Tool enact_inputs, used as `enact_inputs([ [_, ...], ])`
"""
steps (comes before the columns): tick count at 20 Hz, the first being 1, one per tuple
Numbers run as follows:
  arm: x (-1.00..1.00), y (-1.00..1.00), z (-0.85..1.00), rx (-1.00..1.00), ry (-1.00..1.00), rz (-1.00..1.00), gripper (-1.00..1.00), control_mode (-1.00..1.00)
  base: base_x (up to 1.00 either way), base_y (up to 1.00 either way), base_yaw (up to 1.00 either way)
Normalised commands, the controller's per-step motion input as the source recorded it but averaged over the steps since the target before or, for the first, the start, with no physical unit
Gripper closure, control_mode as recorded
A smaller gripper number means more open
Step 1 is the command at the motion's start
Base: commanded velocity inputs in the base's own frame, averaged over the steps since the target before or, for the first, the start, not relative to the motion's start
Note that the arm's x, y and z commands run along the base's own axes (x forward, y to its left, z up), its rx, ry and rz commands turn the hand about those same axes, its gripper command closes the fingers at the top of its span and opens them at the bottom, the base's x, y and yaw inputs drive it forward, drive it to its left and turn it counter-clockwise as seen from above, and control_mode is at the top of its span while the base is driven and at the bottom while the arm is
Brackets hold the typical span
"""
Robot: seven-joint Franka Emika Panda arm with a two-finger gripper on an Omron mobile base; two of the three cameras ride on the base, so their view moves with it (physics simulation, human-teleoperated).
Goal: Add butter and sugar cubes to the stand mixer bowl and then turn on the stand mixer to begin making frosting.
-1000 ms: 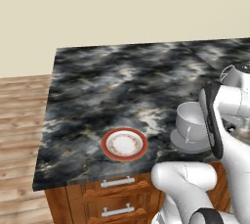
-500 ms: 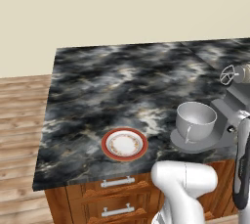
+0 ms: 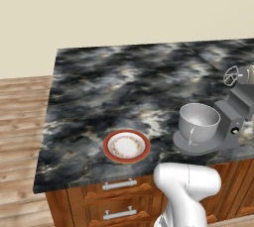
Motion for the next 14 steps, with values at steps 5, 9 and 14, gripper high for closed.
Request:
enact_inputs([
  [5,0.03,-0.51,-0.03,-0.05,-0.18,0.13,-1.0,-1.0,0.0,0.0,0.0],
  [9,0.09,-0.36,0.0,-0.11,-0.25,0.26,-1.0,-1.0,0.0,0.0,0.0],
  [14,0.07,-0.04,0.05,-0.12,-0.17,0.24,-1.0,-1.0,0.0,0.0,0.0],
])
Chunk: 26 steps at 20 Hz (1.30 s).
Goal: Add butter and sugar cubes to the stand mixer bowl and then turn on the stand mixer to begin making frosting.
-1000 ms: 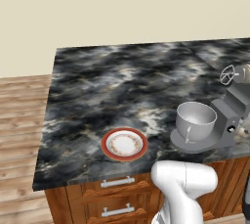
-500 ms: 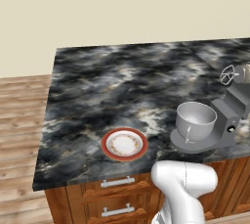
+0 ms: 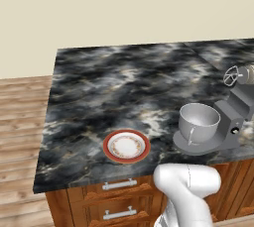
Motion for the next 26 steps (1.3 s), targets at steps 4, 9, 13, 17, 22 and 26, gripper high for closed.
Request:
enact_inputs([
  [4,0.15,-0.12,0.2,-0.19,-0.1,0.14,-1.0,-1.0,0.0,0.0,0.0],
  [9,0.21,-0.13,0.12,-0.18,-0.02,0.01,-1.0,-1.0,0.0,0.0,0.0],
  [13,0.34,-0.17,0.09,-0.17,0.0,0.01,-1.0,-1.0,0.0,0.0,0.0],
  [17,0.29,-0.27,0.01,-0.12,0.0,0.12,-1.0,-1.0,0.0,0.0,0.0],
  [22,0.29,-0.31,0.0,-0.12,0.03,0.24,-1.0,-1.0,0.0,0.0,0.0],
  [26,0.23,-0.3,0.0,-0.12,-0.01,0.25,-1.0,-1.0,0.0,0.0,0.0],
])
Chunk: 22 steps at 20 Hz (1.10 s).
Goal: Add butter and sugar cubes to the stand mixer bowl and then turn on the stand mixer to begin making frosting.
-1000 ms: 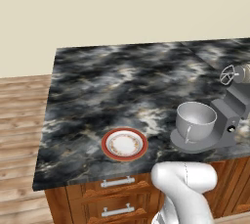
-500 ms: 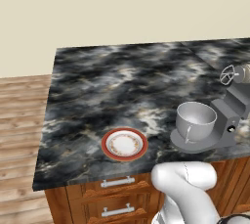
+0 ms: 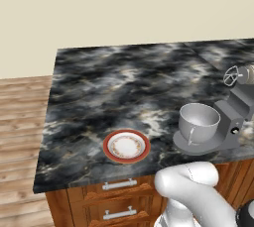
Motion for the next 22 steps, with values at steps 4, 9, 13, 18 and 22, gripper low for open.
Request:
enact_inputs([
  [4,0.15,-0.33,0.0,-0.12,-0.06,0.22,-1.0,-1.0,0.0,0.0,0.0],
  [9,0.12,-0.13,0.0,-0.11,-0.01,0.17,-1.0,-1.0,0.0,0.0,0.0],
  [13,0.13,0.01,-0.03,-0.09,0.0,0.08,-1.0,-1.0,0.0,0.0,0.0],
  [18,0.14,0.0,-0.01,0.0,0.0,0.0,-1.0,-1.0,0.0,0.0,0.0],
  [22,0.31,0.02,-0.01,0.0,0.0,0.0,-1.0,-1.0,0.0,0.0,0.0],
])
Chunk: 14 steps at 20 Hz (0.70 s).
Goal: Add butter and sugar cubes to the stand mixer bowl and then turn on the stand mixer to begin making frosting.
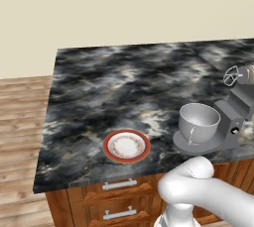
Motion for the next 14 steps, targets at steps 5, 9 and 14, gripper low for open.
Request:
enact_inputs([
  [5,0.31,0.0,-0.03,0.0,0.0,0.08,-1.0,-1.0,0.0,0.0,0.0],
  [9,0.34,0.0,-0.05,0.0,0.01,0.25,-1.0,-1.0,0.0,0.0,0.0],
  [14,0.03,0.3,0.06,-0.08,0.0,0.27,-1.0,-1.0,0.0,0.0,0.0],
])
